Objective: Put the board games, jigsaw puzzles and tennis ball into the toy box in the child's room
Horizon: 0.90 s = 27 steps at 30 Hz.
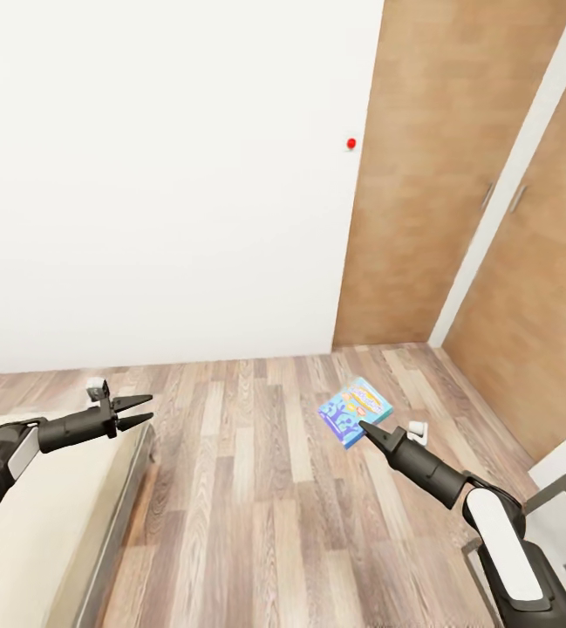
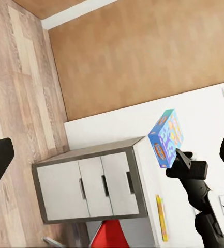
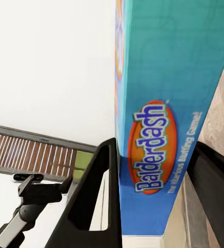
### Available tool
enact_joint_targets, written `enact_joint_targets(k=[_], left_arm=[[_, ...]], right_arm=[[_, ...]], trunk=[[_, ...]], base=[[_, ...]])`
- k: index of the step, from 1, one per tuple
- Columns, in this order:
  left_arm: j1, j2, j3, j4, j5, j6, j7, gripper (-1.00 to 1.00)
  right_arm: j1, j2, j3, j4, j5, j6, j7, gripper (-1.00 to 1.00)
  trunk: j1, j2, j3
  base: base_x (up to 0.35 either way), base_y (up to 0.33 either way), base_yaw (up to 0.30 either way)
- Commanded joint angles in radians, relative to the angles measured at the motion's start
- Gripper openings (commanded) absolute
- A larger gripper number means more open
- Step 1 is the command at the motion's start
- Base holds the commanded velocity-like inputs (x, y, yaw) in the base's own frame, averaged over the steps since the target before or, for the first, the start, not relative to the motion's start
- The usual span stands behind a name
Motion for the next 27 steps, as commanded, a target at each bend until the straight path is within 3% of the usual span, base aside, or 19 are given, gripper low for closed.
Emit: enact_joint_targets(k=[1, 27], left_arm=[[0.0, 0.001, 0.0, 0.0, 0.001, 0.01, -0.003, 1.0], [-0.001, 0.005, 0.0, 0.0, 0.003, 0.0, -0.01, 1.0]], right_arm=[[-0.001, 0.0, -0.001, 0.0, -0.002, 0.006, 0.003, -1.0], [-0.001, 0.001, -0.021, 0.002, -0.002, 0.008, 0.005, -1.0]], trunk=[[0.001, -0.002, -0.002], [0.001, -0.002, -0.006]], base=[[0.0, 0.0, -0.257], [0.0, 0.0, -0.265]])
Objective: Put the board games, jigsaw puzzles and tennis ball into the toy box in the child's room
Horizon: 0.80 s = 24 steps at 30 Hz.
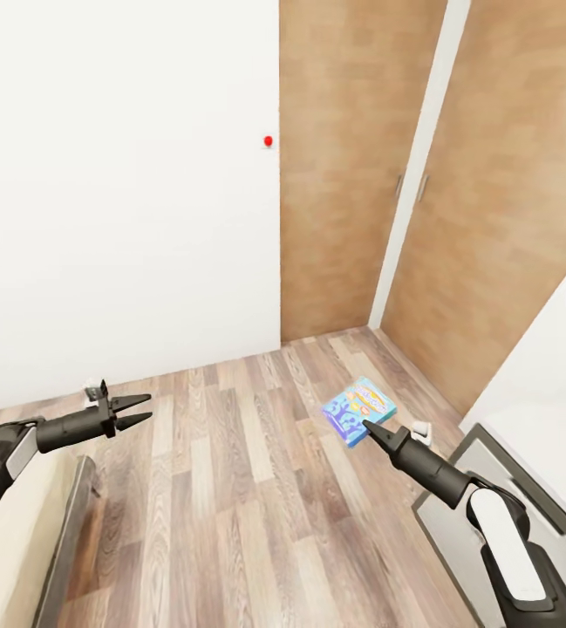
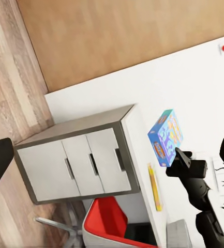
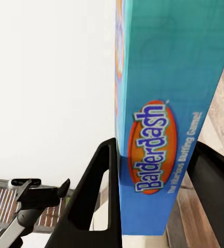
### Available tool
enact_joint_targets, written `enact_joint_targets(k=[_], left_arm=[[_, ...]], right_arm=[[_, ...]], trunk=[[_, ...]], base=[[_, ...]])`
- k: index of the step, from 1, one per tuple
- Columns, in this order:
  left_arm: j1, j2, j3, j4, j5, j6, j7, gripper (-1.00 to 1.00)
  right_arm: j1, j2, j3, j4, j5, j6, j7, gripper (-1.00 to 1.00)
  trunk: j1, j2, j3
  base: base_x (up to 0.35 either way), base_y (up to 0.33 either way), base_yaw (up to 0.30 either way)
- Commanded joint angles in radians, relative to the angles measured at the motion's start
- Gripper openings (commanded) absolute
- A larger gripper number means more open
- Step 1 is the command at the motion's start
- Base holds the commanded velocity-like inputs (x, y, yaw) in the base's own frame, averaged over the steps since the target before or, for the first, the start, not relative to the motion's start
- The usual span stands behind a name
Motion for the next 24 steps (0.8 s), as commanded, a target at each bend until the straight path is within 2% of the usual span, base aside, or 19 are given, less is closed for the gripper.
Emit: enact_joint_targets(k=[1, 13, 16, 19, 23, 24], left_arm=[[0.0, 0.001, 0.0, 0.0, 0.001, 0.011, -0.003, 1.0], [0.0, 0.0, 0.0, 0.0, 0.001, 0.009, -0.003, 1.0], [0.0, 0.002, -0.001, 0.0, 0.001, 0.008, -0.004, 1.0], [0.0, 0.006, -0.001, -0.005, 0.004, 0.01, -0.014, 1.0], [0.002, 0.011, -0.006, -0.051, 0.003, 0.013, -0.063, 1.0], [0.004, 0.015, -0.007, -0.074, 0.001, 0.014, -0.096, 1.0]], right_arm=[[-0.001, 0.0, -0.001, 0.0, -0.005, 0.007, 0.003, -1.0], [-0.001, -0.004, -0.001, -0.009, -0.005, 0.007, 0.001, -1.0], [0.002, -0.004, -0.001, -0.075, -0.005, 0.018, -0.002, -1.0], [0.028, -0.005, -0.004, -0.154, -0.005, 0.062, -0.003, -1.0], [0.048, -0.003, -0.05, -0.182, -0.006, 0.14, -0.003, -1.0], [0.052, 0.0, -0.081, -0.187, -0.007, 0.166, -0.003, -1.0]], trunk=[[0.001, -0.002, -0.002], [0.001, -0.002, -0.002], [0.001, -0.002, -0.002], [0.001, -0.002, -0.002], [0.001, -0.002, -0.004], [0.001, -0.002, -0.005]], base=[[0.0, 0.0, -0.271], [-0.02, 0.034, -0.271], [-0.005, 0.009, -0.272], [-0.002, 0.003, -0.271], [-0.001, 0.001, -0.247], [0.0, 0.0, -0.201]])
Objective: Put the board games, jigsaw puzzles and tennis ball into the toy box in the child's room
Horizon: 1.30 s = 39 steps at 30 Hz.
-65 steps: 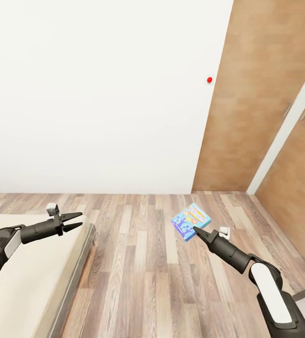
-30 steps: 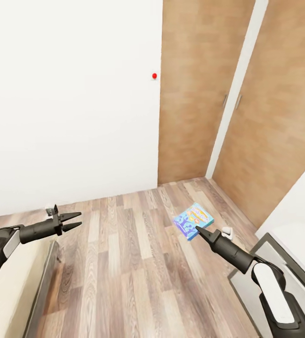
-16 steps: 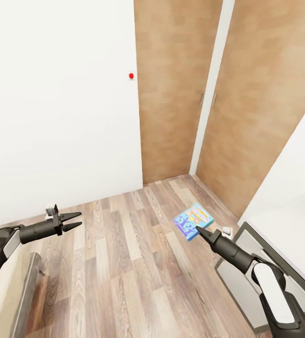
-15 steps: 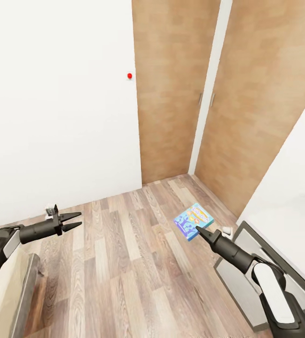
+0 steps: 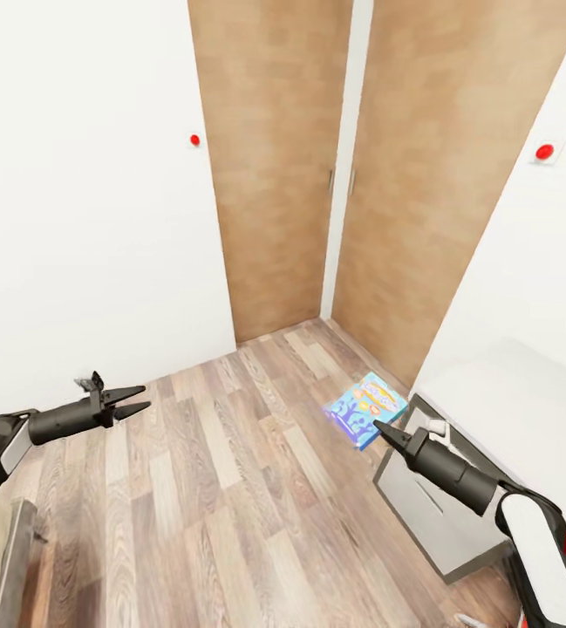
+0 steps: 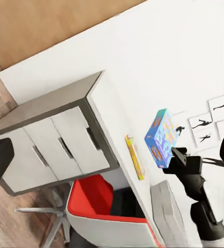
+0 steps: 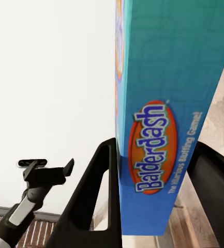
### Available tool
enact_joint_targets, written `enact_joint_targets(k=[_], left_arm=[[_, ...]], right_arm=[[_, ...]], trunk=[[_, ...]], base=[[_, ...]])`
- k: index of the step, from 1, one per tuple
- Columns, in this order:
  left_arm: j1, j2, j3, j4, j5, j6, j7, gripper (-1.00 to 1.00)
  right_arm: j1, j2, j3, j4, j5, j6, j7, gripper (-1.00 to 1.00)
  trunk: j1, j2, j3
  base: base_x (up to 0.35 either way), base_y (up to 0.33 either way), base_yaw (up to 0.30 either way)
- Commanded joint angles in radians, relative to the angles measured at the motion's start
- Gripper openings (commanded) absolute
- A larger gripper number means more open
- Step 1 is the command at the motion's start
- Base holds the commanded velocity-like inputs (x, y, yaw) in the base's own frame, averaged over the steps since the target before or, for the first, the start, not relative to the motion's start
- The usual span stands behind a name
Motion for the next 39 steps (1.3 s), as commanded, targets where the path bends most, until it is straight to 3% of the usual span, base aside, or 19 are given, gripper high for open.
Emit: enact_joint_targets(k=[1, 7, 30, 39], left_arm=[[0.001, 0.006, -0.001, -0.01, -0.002, 0.011, -0.023, 1.0], [0.003, 0.031, -0.002, -0.024, -0.015, 0.011, -0.059, 1.0], [0.004, 0.033, -0.002, -0.026, -0.019, 0.011, -0.062, 1.0], [0.004, 0.034, -0.002, -0.026, -0.018, 0.011, -0.062, 1.0]], right_arm=[[0.001, 0.002, -0.018, -0.002, -0.004, 0.02, 0.008, -1.0], [0.003, 0.004, -0.043, -0.005, -0.005, 0.046, 0.009, -1.0], [0.004, 0.006, -0.044, -0.005, -0.005, 0.041, 0.013, -1.0], [0.004, 0.006, -0.044, -0.005, -0.001, 0.035, 0.119, -1.0]], trunk=[[0.001, -0.002, -0.003], [0.001, -0.002, -0.011], [0.001, -0.002, -0.028], [0.001, -0.002, -0.04]], base=[[0.0, 0.0, -0.189], [0.0, 0.0, -0.171], [0.0, 0.0, -0.071], [0.0, 0.0, -0.115]])
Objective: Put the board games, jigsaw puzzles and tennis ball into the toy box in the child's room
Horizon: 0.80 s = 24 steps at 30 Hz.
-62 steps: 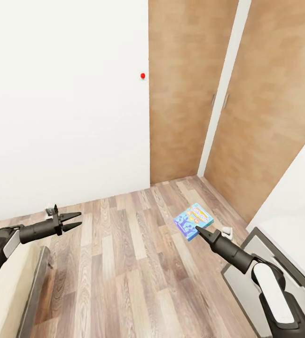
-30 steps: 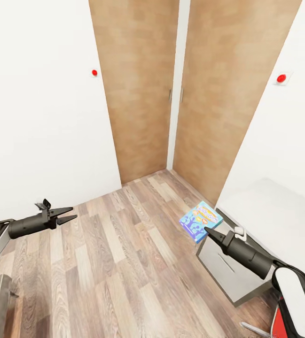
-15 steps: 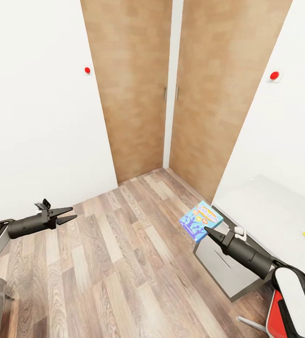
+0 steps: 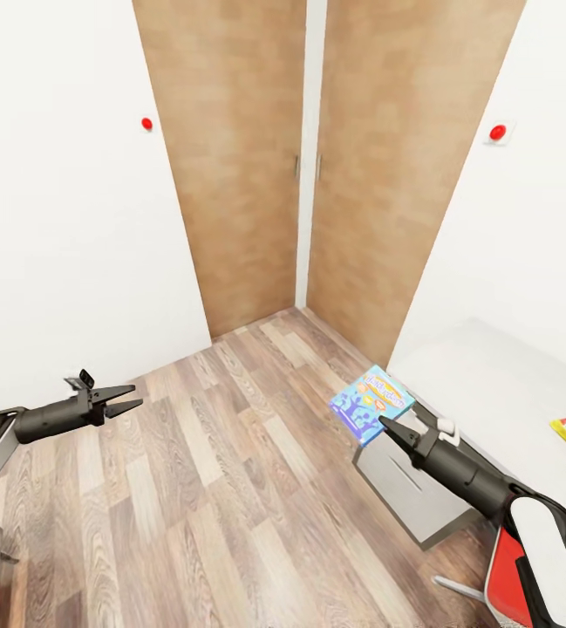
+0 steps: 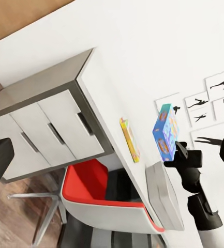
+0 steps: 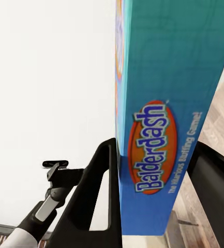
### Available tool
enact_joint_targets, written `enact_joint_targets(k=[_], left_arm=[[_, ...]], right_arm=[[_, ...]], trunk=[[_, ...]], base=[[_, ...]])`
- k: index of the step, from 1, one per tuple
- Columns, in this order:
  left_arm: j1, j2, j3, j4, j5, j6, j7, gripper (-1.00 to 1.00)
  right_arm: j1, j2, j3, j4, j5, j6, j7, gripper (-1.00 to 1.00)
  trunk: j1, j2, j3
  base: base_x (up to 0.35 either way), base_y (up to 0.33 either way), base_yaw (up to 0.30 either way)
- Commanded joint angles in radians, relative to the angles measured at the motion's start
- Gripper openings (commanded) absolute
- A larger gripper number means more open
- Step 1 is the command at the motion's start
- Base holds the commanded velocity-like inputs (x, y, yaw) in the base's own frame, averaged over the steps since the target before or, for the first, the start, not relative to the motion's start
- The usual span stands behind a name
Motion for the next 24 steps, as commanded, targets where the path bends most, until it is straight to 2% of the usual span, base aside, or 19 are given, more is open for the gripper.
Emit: enact_joint_targets(k=[1, 24], left_arm=[[-0.001, 0.001, 0.0, 0.0, 0.0, 0.01, -0.004, 1.0], [-0.001, 0.002, 0.0, -0.003, 0.0, 0.009, -0.004, 1.0]], right_arm=[[-0.001, 0.0, -0.002, 0.0, 0.005, 0.005, 0.009, -1.0], [-0.001, -0.001, -0.003, 0.002, 0.009, 0.005, 0.022, -1.0]], trunk=[[0.0, -0.002, -0.003], [0.0, -0.002, -0.036]], base=[[0.0, 0.0, -0.132], [0.0, 0.0, -0.14]])
